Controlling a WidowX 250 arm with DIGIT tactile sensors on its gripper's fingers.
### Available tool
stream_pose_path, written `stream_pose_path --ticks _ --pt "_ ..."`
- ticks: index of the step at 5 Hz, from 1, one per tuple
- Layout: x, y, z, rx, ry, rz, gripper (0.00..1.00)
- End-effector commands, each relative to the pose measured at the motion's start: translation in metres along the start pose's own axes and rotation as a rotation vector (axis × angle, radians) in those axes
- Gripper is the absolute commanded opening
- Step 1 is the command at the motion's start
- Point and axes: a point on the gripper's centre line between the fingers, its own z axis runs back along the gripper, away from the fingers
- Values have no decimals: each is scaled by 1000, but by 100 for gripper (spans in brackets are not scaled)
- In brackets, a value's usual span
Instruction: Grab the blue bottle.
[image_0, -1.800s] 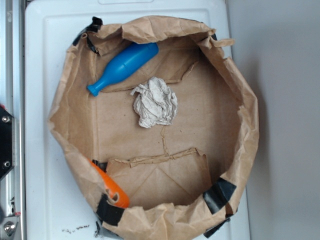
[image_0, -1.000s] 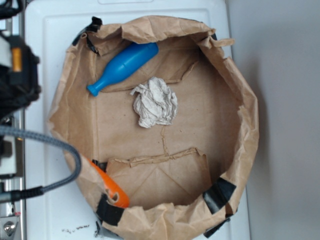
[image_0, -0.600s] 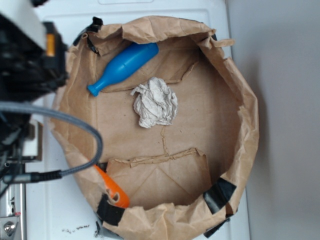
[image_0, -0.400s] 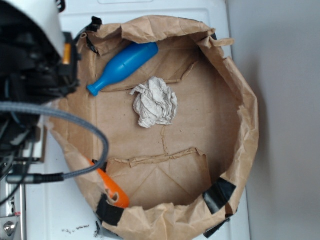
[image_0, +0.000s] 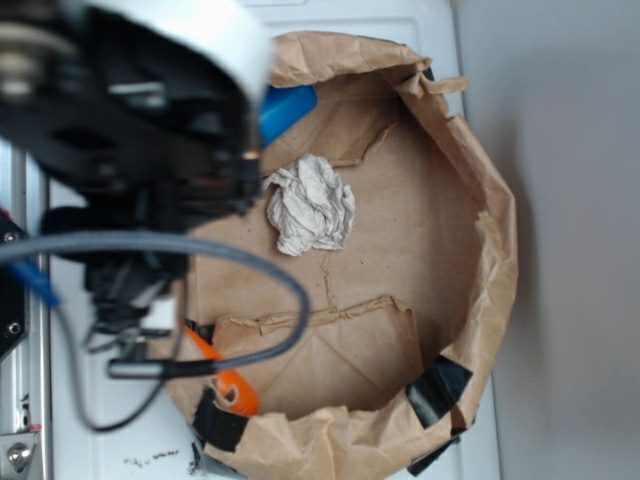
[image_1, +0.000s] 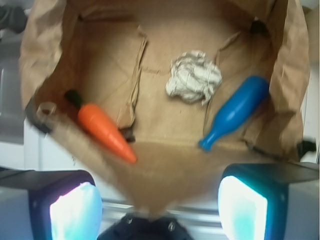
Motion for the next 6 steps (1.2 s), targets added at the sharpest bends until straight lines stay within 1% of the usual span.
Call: stream_pose_path --ticks 1,2,3,4,5,6 --pt "6 -2 15 16 -61 -10 100" --pt "6 -2 15 16 -61 -10 100" --pt "14 13 -15 30 -106 12 100" --pt "34 37 -42 36 -108 41 100" --pt "43 51 -58 50 -110 43 100" --pt "62 70 -85 80 -92 65 100"
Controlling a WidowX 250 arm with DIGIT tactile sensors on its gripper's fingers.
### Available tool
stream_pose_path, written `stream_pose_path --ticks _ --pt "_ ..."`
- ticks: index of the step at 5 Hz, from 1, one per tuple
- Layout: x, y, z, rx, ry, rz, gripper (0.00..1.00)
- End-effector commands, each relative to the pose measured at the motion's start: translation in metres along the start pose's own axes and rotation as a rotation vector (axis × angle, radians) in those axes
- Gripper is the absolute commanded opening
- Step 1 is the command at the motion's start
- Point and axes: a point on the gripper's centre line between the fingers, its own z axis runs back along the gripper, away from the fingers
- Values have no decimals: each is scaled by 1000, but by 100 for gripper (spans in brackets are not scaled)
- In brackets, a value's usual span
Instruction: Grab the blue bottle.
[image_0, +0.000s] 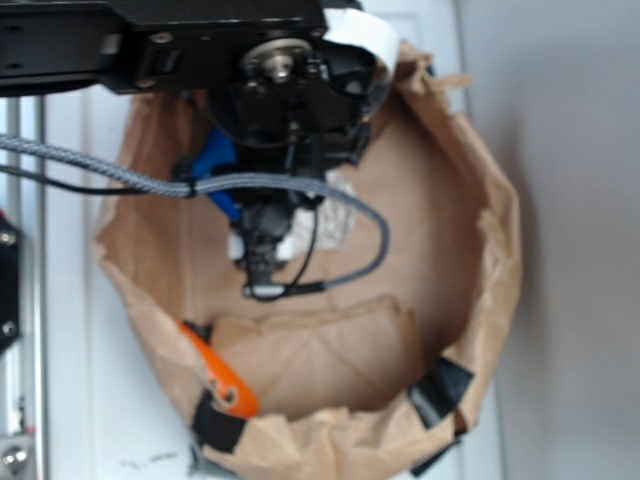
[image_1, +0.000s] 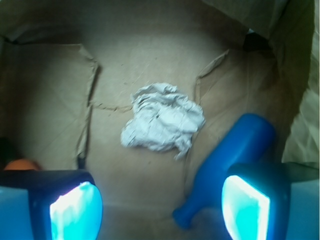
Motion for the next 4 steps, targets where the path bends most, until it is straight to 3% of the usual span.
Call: stream_pose_path --ticks 1,4 --pt "27 35 -29 71 -26 60 100" --pt "14 61 -62 -13 37 462 100"
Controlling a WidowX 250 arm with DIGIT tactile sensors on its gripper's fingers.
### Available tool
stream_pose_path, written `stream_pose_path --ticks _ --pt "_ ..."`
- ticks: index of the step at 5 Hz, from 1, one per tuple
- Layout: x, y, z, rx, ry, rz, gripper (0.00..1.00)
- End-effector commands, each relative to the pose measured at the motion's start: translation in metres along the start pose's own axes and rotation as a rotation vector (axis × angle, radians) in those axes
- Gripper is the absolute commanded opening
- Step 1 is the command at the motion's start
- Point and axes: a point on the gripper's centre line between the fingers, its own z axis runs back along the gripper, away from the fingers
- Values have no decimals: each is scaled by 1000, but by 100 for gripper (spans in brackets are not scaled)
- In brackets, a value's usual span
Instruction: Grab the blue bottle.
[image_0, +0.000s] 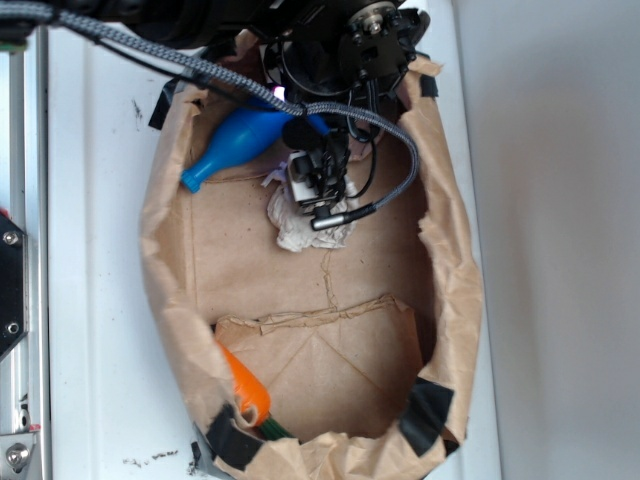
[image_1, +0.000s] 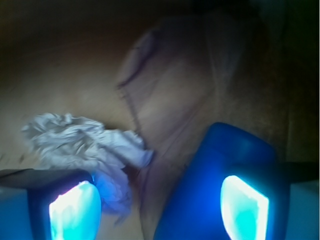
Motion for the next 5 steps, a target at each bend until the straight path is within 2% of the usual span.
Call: stream_pose_path --ticks 1,3,4,5 --pt "2 13 -22 12 -90 147 100" --pt "-6 7 -43 78 -160 113 100" --pt "-5 1 -40 87 -163 103 100" --pt "-11 -8 -15 45 -139 96 100"
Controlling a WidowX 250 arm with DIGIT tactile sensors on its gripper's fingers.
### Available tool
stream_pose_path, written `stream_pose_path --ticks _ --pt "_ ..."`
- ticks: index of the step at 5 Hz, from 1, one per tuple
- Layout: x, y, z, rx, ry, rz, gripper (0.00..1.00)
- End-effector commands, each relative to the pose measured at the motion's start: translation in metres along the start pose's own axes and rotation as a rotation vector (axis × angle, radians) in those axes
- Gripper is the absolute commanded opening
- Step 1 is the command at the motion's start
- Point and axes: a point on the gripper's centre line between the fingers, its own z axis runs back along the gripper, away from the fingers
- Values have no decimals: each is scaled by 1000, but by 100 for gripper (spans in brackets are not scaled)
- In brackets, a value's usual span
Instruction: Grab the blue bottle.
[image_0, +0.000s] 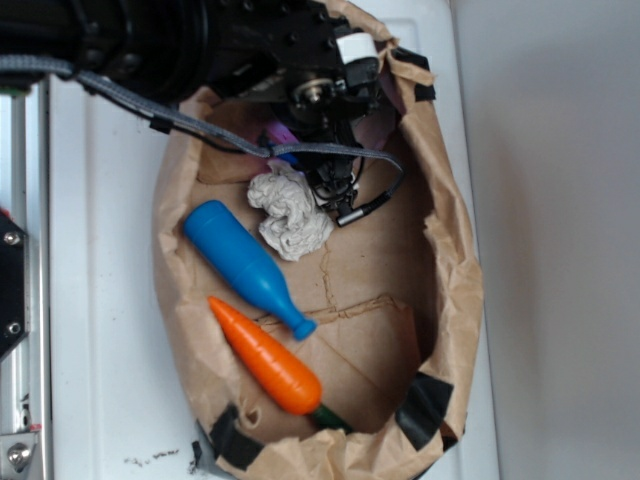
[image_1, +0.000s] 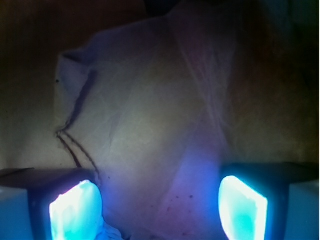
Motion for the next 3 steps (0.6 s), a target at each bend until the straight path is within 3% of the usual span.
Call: stream_pose_path --ticks 1,3 --pt "-13 -13 60 -67 19 -29 100" --pt "-31 -18 99 -125 29 -87 100"
